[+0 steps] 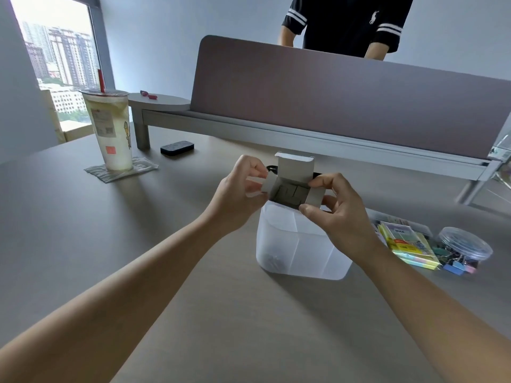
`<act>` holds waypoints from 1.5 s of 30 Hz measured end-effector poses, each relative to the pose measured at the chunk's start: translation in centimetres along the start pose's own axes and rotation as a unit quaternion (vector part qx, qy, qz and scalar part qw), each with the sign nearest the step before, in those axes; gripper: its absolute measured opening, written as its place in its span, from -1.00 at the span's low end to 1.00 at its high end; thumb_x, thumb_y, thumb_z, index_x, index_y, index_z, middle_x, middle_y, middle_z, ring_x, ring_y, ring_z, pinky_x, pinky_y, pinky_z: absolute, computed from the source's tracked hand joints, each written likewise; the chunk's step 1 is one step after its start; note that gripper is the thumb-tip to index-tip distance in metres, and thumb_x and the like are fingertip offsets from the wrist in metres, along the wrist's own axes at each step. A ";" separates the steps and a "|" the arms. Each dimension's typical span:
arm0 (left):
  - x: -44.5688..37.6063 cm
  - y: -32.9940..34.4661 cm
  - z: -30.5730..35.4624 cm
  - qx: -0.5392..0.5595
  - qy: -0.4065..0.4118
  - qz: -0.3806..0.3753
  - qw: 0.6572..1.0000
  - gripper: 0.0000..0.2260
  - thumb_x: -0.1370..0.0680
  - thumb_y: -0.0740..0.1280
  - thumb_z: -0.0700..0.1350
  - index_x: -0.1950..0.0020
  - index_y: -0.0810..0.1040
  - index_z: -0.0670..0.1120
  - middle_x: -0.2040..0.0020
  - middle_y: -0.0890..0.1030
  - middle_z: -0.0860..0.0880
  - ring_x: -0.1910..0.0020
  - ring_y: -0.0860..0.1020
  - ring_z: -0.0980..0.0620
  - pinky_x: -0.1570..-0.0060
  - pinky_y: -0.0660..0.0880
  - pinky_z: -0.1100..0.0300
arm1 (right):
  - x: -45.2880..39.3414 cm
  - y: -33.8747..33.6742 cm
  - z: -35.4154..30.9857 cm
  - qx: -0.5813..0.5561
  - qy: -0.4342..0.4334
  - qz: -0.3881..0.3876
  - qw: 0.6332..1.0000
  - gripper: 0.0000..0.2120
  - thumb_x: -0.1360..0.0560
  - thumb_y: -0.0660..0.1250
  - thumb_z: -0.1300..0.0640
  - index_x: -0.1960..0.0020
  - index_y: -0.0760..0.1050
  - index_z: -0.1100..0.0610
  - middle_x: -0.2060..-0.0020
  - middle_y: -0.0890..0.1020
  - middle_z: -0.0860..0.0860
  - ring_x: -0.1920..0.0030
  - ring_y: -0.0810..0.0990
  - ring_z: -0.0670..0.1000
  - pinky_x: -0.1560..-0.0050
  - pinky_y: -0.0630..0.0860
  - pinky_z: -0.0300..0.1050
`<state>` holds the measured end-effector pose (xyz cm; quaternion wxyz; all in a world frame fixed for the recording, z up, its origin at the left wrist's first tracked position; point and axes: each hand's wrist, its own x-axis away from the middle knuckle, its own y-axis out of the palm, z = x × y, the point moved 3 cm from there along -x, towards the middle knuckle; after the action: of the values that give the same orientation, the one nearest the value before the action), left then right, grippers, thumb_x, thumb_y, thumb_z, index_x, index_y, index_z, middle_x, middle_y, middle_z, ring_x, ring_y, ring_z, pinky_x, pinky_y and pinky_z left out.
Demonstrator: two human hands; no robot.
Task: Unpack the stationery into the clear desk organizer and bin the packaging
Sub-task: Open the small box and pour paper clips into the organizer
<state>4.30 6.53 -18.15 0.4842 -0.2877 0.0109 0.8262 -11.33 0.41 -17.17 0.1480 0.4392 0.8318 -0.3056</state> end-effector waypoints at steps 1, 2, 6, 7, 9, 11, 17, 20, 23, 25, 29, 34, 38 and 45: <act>0.1 -0.1 0.2 -0.043 0.021 0.008 0.999 -0.69 -0.40 0.36 -0.34 0.15 0.36 0.05 0.11 0.47 0.11 0.14 0.52 0.10 0.12 0.44 0.30 | -0.1 0.0 0.0 -0.006 0.010 -0.002 1.000 -0.66 -0.38 0.36 0.29 0.15 0.34 -0.12 0.11 0.48 -0.23 0.05 0.57 0.05 0.05 0.54 0.01; 0.1 -0.1 0.6 -0.093 0.053 0.018 0.994 -0.77 -0.39 0.37 -0.30 0.15 0.42 -0.01 0.12 0.44 0.15 0.16 0.48 0.19 0.11 0.41 0.39 | -0.2 0.0 0.0 -0.013 0.020 -0.003 1.000 -0.67 -0.38 0.36 0.28 0.15 0.35 -0.12 0.12 0.48 -0.23 0.05 0.57 0.07 0.03 0.54 0.06; -0.3 -0.1 1.5 -0.256 0.129 0.006 0.958 -0.92 -0.41 0.38 -0.15 0.18 0.59 -0.15 0.05 0.47 0.05 0.13 0.44 0.15 0.13 0.36 0.38 | -0.4 0.0 0.0 -0.010 0.026 0.002 1.000 -0.67 -0.37 0.37 0.27 0.16 0.35 -0.13 0.13 0.47 -0.24 0.05 0.57 0.13 0.05 0.51 0.02; -0.5 0.1 1.5 -0.293 0.113 -0.012 0.949 -0.91 -0.43 0.37 -0.13 0.14 0.61 -0.13 0.01 0.50 0.02 0.10 0.47 0.08 0.12 0.40 0.29 | -0.3 0.0 -0.1 -0.007 0.022 0.004 1.000 -0.67 -0.37 0.38 0.27 0.16 0.35 -0.13 0.14 0.47 -0.25 0.05 0.56 0.12 0.05 0.50 0.00; -0.7 0.2 1.4 -0.341 0.087 -0.047 0.935 -0.86 -0.46 0.34 -0.09 0.04 0.62 -0.08 -0.06 0.55 -0.01 0.00 0.52 -0.01 0.01 0.46 0.15 | -0.3 -0.1 -0.2 0.004 0.013 0.005 1.000 -0.66 -0.37 0.38 0.26 0.17 0.35 -0.14 0.14 0.47 -0.26 0.04 0.55 0.08 0.02 0.49 0.00; -0.7 0.3 1.3 -0.346 0.079 -0.079 0.931 -0.81 -0.47 0.32 -0.07 -0.05 0.61 -0.02 -0.09 0.56 -0.02 -0.08 0.52 -0.03 -0.05 0.45 0.12 | -0.3 -0.2 -0.3 0.016 0.006 0.005 1.000 -0.66 -0.37 0.38 0.26 0.17 0.34 -0.15 0.14 0.47 -0.28 0.06 0.55 0.01 0.02 0.49 -0.05; -0.2 0.4 1.5 -0.338 0.030 -0.141 0.930 -0.57 -0.35 0.12 0.04 -0.17 0.54 0.09 -0.11 0.54 0.00 -0.12 0.48 0.00 -0.12 0.43 0.11 | 0.0 -0.2 -0.6 0.024 -0.013 -0.006 1.000 -0.64 -0.38 0.38 0.26 0.17 0.32 -0.16 0.13 0.44 -0.33 0.11 0.53 -0.14 0.15 0.44 -0.32; -0.1 0.6 1.5 -0.362 0.025 -0.159 0.918 -0.60 -0.39 0.19 0.03 -0.22 0.50 0.10 -0.15 0.51 0.01 -0.14 0.45 0.00 -0.13 0.38 0.15 | 0.0 -0.2 -0.5 0.026 -0.016 -0.006 1.000 -0.65 -0.38 0.38 0.25 0.16 0.32 -0.16 0.11 0.44 -0.33 0.09 0.53 -0.13 0.14 0.44 -0.33; -0.3 0.5 1.3 -0.369 0.027 -0.152 0.916 -0.62 -0.44 0.32 -0.09 -0.26 0.46 0.04 -0.22 0.48 -0.02 -0.20 0.42 -0.03 -0.15 0.34 0.16 | 0.0 -0.1 -0.4 0.013 -0.011 -0.011 1.000 -0.65 -0.39 0.37 0.26 0.16 0.32 -0.15 0.11 0.45 -0.31 0.09 0.53 -0.13 0.12 0.46 -0.32; -0.4 0.5 1.2 -0.367 0.033 -0.146 0.918 -0.62 -0.44 0.34 -0.12 -0.26 0.47 0.00 -0.21 0.49 -0.04 -0.18 0.44 -0.04 -0.10 0.33 0.19 | 0.0 -0.1 -0.4 0.012 -0.011 -0.012 1.000 -0.65 -0.39 0.37 0.27 0.16 0.31 -0.15 0.12 0.44 -0.32 0.10 0.53 -0.14 0.13 0.46 -0.35; -0.3 0.4 1.3 -0.355 0.054 -0.111 0.927 -0.64 -0.43 0.36 -0.16 -0.23 0.49 -0.07 -0.16 0.55 -0.05 -0.11 0.49 -0.06 0.03 0.31 0.25 | -0.1 0.1 -0.5 -0.002 -0.010 -0.010 1.000 -0.65 -0.39 0.36 0.28 0.17 0.32 -0.14 0.16 0.46 -0.31 0.14 0.54 -0.14 0.22 0.45 -0.41; -0.2 0.3 1.3 -0.340 0.046 -0.109 0.933 -0.64 -0.42 0.37 -0.18 -0.21 0.48 -0.10 -0.16 0.56 -0.07 -0.10 0.49 -0.08 0.03 0.32 0.23 | -0.2 0.3 -0.6 0.023 -0.023 -0.004 0.999 -0.64 -0.39 0.36 0.27 0.18 0.30 -0.15 0.14 0.43 -0.32 0.15 0.50 -0.19 0.26 0.41 -0.50; -0.2 0.4 1.5 -0.401 0.062 -0.147 0.902 -0.60 -0.46 0.31 -0.10 -0.29 0.41 -0.05 -0.21 0.51 -0.05 -0.15 0.48 -0.09 -0.08 0.44 0.11 | -0.1 0.3 -0.4 0.028 -0.025 -0.011 0.999 -0.64 -0.39 0.37 0.26 0.17 0.30 -0.16 0.12 0.44 -0.31 0.12 0.52 -0.18 0.24 0.43 -0.49; -0.6 0.3 1.5 -0.381 0.050 -0.135 0.913 -0.63 -0.46 0.31 -0.18 -0.27 0.45 -0.07 -0.17 0.53 -0.10 -0.10 0.48 -0.10 0.01 0.34 0.20 | -0.3 0.6 -0.4 0.028 -0.024 -0.006 0.999 -0.63 -0.39 0.37 0.27 0.16 0.30 -0.17 0.06 0.50 -0.15 0.01 0.54 -0.03 0.08 0.49 -0.27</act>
<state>3.55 6.31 -16.66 0.4436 -0.4900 -0.3199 0.6788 -10.69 0.76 -16.90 0.1534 0.4311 0.8216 -0.3401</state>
